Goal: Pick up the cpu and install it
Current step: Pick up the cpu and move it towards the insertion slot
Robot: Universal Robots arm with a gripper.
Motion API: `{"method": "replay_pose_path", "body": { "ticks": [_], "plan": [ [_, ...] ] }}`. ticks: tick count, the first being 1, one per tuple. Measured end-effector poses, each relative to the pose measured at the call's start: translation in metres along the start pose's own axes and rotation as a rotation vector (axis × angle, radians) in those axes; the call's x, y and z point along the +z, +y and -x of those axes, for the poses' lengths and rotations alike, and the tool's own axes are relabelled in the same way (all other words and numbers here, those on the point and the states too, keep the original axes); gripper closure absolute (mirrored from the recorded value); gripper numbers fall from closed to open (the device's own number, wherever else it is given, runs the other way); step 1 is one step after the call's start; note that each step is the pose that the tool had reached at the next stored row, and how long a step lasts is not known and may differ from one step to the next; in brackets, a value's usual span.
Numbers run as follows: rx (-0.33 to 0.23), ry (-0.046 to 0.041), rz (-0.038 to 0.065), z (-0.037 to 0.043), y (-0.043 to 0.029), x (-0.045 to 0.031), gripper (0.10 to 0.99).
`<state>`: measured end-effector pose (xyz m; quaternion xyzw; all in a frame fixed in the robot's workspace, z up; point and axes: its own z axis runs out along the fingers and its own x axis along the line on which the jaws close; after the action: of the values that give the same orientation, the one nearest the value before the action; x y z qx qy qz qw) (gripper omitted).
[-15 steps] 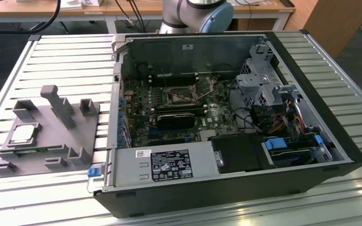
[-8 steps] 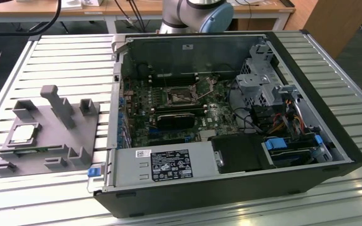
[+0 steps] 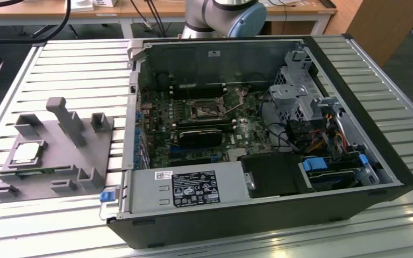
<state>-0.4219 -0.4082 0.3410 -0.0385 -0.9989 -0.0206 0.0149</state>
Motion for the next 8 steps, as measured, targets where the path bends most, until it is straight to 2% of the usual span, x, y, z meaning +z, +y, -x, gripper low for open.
{"method": "replay_pose_path", "body": {
  "ticks": [8],
  "plan": [
    [0.000,0.0000,0.000,0.0001,-0.0001,0.0036,0.980]
  ]
}}
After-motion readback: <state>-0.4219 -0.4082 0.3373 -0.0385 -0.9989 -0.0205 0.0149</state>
